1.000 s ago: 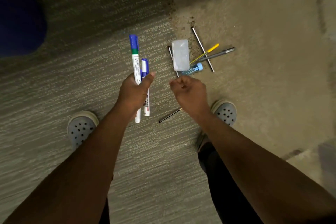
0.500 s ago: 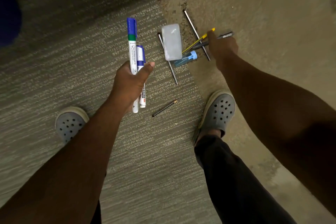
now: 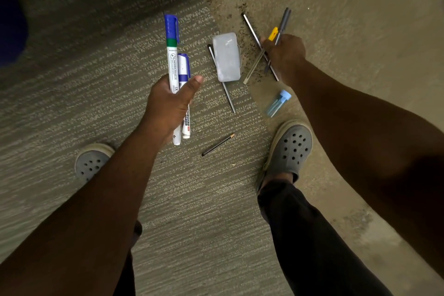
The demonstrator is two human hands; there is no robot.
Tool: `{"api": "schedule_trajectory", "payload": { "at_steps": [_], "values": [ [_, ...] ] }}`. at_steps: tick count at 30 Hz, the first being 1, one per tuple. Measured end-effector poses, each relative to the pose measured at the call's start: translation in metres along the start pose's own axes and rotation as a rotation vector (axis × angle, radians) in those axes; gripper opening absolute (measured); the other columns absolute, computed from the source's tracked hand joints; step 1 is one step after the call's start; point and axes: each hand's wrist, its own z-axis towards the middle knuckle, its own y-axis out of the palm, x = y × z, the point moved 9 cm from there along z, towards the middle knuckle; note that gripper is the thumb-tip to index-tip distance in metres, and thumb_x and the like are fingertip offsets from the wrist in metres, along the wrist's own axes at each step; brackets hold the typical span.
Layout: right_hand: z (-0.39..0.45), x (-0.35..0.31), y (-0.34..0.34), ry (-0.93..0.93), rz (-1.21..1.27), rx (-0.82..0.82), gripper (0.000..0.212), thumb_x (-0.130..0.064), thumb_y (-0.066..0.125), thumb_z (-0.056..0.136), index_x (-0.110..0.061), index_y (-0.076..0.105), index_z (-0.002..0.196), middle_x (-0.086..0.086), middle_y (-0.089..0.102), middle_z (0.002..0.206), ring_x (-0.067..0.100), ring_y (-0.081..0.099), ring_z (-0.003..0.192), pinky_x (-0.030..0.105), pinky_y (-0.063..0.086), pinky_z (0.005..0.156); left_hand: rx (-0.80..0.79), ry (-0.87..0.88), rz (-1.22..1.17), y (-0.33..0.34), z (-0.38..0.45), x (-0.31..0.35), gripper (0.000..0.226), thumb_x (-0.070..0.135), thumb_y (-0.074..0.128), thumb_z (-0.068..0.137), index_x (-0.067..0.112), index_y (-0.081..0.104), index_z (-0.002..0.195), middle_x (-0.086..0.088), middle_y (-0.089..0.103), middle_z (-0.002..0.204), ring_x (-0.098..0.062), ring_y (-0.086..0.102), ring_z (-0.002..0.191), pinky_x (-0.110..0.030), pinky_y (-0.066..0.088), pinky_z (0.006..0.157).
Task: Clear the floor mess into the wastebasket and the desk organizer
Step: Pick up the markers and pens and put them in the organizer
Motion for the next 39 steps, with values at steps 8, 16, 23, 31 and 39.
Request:
{"api": "schedule_trajectory", "payload": {
  "at_steps": [8, 16, 23, 31, 39],
  "values": [
    [-0.031, 0.003, 0.01, 0.076, 0.512, -0.195, 0.016, -0.02, 0.043, 0.099, -0.019, 0.053, 0.087, 0.005, 0.065, 0.08, 0.018, 0.066, 0.072, 0.032, 0.053, 0.063, -0.014, 0.004, -0.05, -0.003, -0.003, 0.01, 0.029, 0.048, 0.074, 0.077, 0.028, 0.054, 0.074, 0.01, 0.053, 0.061, -0.003, 0.049, 0.055, -0.018, 0.046, 0.057],
    [-0.139, -0.071, -0.023, 0.041, 0.799, -0.443, 0.012, -0.018, 0.04, 0.103, -0.009, 0.046, 0.109, 0.007, 0.06, 0.077, 0.018, 0.06, 0.064, 0.032, 0.052, 0.064, -0.114, -0.105, -0.238, -0.027, -0.056, 0.052, 0.032, 0.057, 0.077, 0.069, 0.031, 0.058, 0.067, 0.008, 0.053, 0.056, -0.01, 0.047, 0.05, -0.03, 0.041, 0.055],
    [-0.286, -0.194, -0.075, -0.081, 0.84, -0.607, 0.015, -0.006, 0.036, 0.102, -0.014, 0.046, 0.109, 0.005, 0.052, 0.075, 0.016, 0.049, 0.06, 0.029, 0.043, 0.061, -0.332, -0.139, -0.541, -0.077, -0.15, 0.162, 0.035, 0.048, 0.069, 0.08, 0.022, 0.048, 0.068, 0.004, 0.045, 0.055, -0.011, 0.043, 0.045, -0.02, 0.037, 0.042],
    [-0.442, -0.329, -0.128, -0.189, 0.757, -0.635, 0.014, -0.015, 0.037, 0.103, -0.024, 0.047, 0.102, -0.001, 0.048, 0.07, 0.009, 0.04, 0.049, 0.024, 0.037, 0.049, -0.315, 0.013, -0.601, -0.18, -0.253, 0.3, 0.008, 0.025, 0.065, 0.082, 0.02, 0.06, 0.085, 0.0, 0.058, 0.066, -0.015, 0.059, 0.055, -0.029, 0.053, 0.05],
    [-0.586, -0.423, -0.2, -0.327, 0.58, -0.359, 0.023, -0.043, 0.052, 0.095, -0.028, 0.05, 0.077, -0.006, 0.037, 0.059, 0.007, 0.029, 0.046, 0.023, 0.025, 0.043, -0.268, 0.186, -0.661, -0.284, -0.363, 0.422, 0.034, 0.044, 0.068, 0.076, 0.02, 0.058, 0.098, 0.002, 0.055, 0.062, -0.014, 0.053, 0.049, -0.028, 0.05, 0.048]
  ]
}}
